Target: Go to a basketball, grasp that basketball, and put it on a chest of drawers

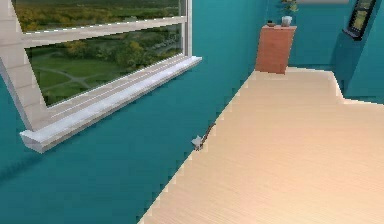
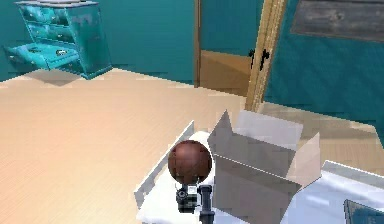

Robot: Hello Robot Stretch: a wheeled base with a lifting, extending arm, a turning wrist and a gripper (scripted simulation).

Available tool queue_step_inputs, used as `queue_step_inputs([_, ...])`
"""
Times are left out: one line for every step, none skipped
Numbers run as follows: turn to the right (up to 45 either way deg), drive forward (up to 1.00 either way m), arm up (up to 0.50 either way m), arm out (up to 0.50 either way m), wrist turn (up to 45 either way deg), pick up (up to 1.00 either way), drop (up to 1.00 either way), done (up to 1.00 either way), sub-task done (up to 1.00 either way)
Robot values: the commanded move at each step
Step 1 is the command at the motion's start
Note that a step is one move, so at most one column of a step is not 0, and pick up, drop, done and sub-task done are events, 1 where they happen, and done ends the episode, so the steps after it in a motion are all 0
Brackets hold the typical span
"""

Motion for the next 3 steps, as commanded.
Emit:
queue_step_inputs([0.0,0.00,0.50,0.00,0.0,0.00,0.00,0.00,0.00])
queue_step_inputs([0.0,0.00,0.00,0.00,-45.0,0.00,0.00,0.00,0.00])
queue_step_inputs([0.0,0.00,0.00,0.00,-45.0,0.00,0.00,0.00,0.00])
